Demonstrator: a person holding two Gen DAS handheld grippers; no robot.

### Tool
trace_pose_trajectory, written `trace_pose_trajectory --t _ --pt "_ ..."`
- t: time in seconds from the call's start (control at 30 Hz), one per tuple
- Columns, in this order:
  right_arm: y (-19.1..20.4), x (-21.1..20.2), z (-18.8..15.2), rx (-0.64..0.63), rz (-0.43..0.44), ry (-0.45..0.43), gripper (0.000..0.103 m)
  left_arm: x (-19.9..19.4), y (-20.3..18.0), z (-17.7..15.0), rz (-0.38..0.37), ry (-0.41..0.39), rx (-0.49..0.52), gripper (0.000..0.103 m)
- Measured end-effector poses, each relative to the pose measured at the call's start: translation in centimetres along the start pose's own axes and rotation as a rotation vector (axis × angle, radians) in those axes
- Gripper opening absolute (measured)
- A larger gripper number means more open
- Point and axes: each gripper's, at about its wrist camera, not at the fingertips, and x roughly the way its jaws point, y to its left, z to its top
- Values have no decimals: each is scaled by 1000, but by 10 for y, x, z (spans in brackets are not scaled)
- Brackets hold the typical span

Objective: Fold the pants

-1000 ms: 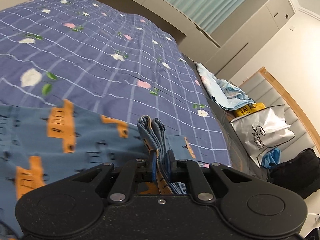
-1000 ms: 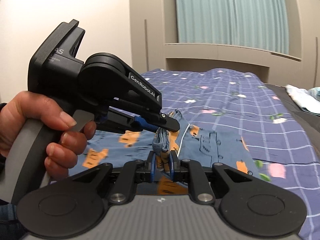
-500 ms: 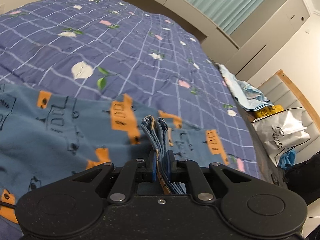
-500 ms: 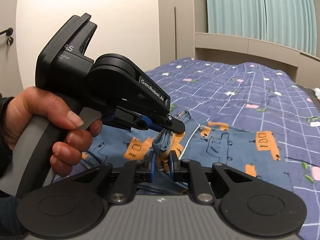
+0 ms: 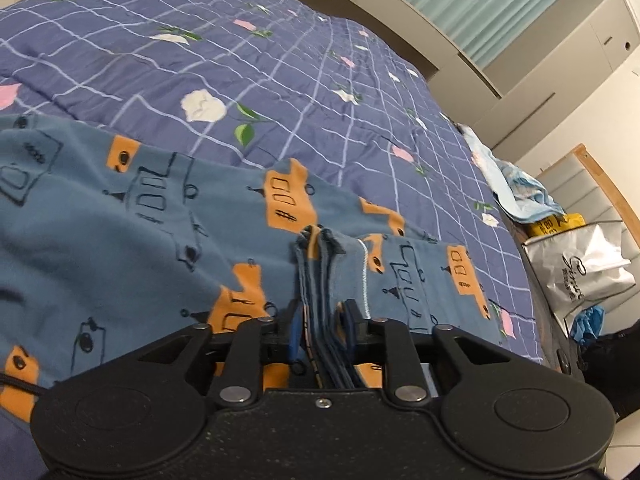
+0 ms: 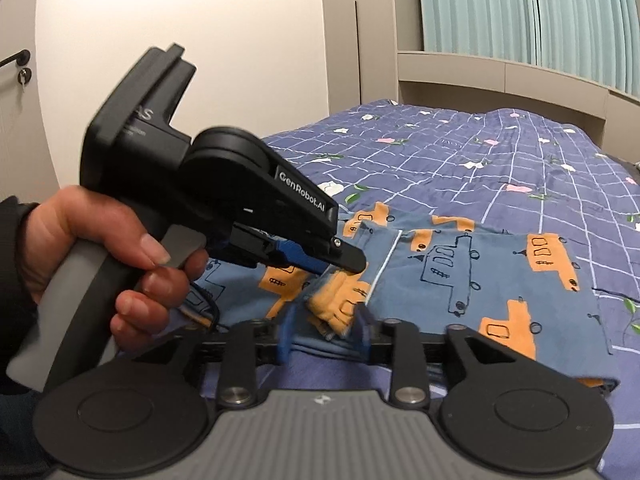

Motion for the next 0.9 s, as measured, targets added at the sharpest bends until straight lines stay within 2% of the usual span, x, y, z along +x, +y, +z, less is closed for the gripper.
trace_pose_trajectory --t 0.07,0.13,0.2,0.27,0.4,0.53,0.7,0.9 --pt "-4 -8 -3 -5 -26 -9 60 -5 0 -1 21 -30 13 38" --pt "-11 -19 -7 -9 -73 -27 73 -8 -5 -4 47 -58 52 49" --pt "-21 -27 -9 -11 -146 -40 82 -6 -13 -6 63 -75 93 62" --pt "-35 -33 -12 4 -225 -47 93 -2 -22 -11 87 -91 151 68" --pt "-66 -28 -12 53 -381 -18 94 6 -38 -23 160 -113 276 72" --pt "-95 -14 -12 71 -485 45 95 10 -41 -24 189 -132 314 75" --pt "-118 1 -5 48 -525 50 97 21 -39 -7 224 -134 283 80" --pt "-149 39 20 -1 -548 55 97 40 -39 9 255 -136 284 85"
